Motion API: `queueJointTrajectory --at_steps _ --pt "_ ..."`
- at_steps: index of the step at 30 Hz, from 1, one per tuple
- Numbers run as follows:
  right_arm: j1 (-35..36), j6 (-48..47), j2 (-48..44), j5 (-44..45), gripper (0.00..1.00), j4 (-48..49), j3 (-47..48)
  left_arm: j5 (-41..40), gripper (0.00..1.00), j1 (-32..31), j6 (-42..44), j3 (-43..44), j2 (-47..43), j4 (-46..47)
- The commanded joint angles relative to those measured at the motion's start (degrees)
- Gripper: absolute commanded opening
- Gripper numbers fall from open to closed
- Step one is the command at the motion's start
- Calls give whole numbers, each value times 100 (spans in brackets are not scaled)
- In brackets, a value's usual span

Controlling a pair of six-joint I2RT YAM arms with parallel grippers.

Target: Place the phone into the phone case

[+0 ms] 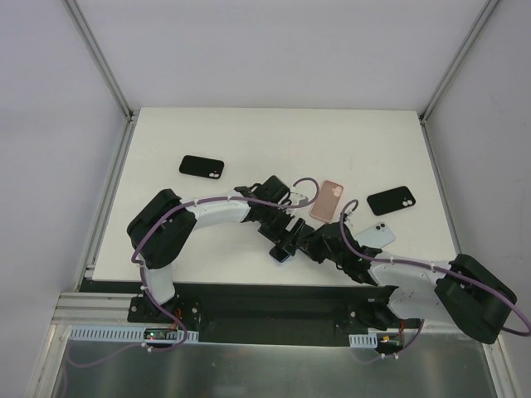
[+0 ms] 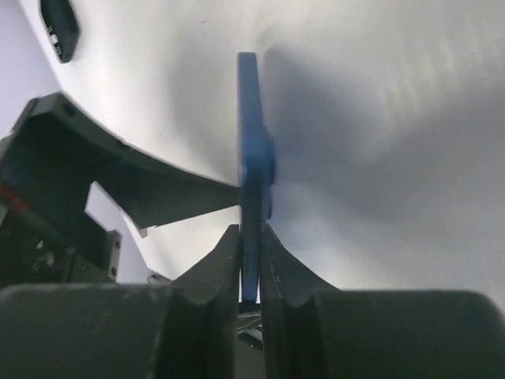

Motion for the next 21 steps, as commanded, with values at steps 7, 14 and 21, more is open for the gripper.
queueJointTrajectory --at_steps 7,14,21 --pt "12 -1388 -1954 1505 1 -2420 329 -90 99 52 -98 270 -629 -30" --pt "-146 -2523 -3721 2841 1 -5323 1480 -1265 83 70 -18 1689 -85 -874" --pt "-146 -2902 -4600 3211 1 -6932 2281 -2681 75 70 -422 3916 1585 -1402"
